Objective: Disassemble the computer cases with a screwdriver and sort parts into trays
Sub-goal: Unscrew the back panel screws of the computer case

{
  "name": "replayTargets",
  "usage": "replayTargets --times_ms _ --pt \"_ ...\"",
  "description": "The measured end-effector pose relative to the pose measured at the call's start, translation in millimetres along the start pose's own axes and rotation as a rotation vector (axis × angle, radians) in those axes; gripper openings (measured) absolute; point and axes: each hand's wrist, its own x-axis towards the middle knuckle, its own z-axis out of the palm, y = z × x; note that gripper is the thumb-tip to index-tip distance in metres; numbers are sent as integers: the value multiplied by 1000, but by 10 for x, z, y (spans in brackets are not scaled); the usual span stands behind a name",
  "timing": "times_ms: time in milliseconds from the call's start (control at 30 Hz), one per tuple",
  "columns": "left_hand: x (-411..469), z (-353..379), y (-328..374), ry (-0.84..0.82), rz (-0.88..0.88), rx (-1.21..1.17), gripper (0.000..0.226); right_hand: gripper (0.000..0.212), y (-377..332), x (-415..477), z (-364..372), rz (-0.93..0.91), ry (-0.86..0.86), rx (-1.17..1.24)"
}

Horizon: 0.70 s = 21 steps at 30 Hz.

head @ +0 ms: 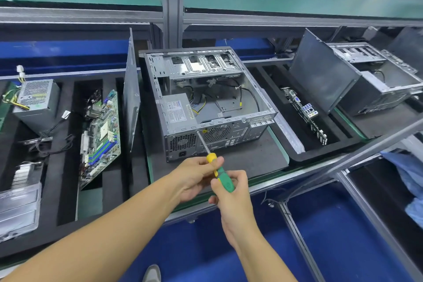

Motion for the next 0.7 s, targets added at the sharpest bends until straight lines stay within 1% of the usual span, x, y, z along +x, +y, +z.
replayTargets --times_ms 33,100,133,167,200,233,300,333,367,433,467,500,567,600,633,667,700 --pt "12 0 -9 20 6 -10 29 20 -5 -14 3 7 -3 54" --pt "11 -27 -18 18 22 -58 19 22 -55 -35 -1 123 -40 269" --pt "-6 -45 -14 -2 28 -104 16 31 -86 -43 -14 214 -70 357" --pt "-13 -68 -15 -30 29 -150 19 42 -111 -42 -36 286 -91 407" --pt "-19 -87 -13 -63 27 -191 23 47 -115 -36 -55 317 -100 411" --pt "-30 -87 -5 -88 24 -222 27 45 -110 -26 -59 311 -96 376" --pt "-39 -56 1 -78 28 -182 24 27 -99 -31 -31 216 -59 235" --pt "-45 -26 1 -52 21 -114 23 18 -71 -32 -16 145 -46 142" --pt "-55 6 0 -29 3 -56 24 12 -41 -35 -2 75 -35 45" --pt "-68 40 -24 19 -27 -28 22 22 16 -34 13 -11 -11 -86" --pt "-66 36 -35 37 -20 -43 20 26 15 -42 21 -27 1 -73" --pt "-67 26 -42 47 -8 -65 18 27 3 -42 21 -8 3 -2" --pt "-86 1 -47 42 19 -123 10 21 -37 -36 19 126 -43 255" --pt "-94 -18 -52 37 24 -156 12 28 -54 -33 14 210 -66 348" --pt "-96 -35 -57 30 24 -191 17 39 -59 -27 0 264 -81 374" --pt "-95 -51 -59 19 21 -221 22 45 -50 -18 -15 277 -85 358" --pt "-97 -51 -56 6 22 -230 25 43 -43 -9 -18 270 -72 325"
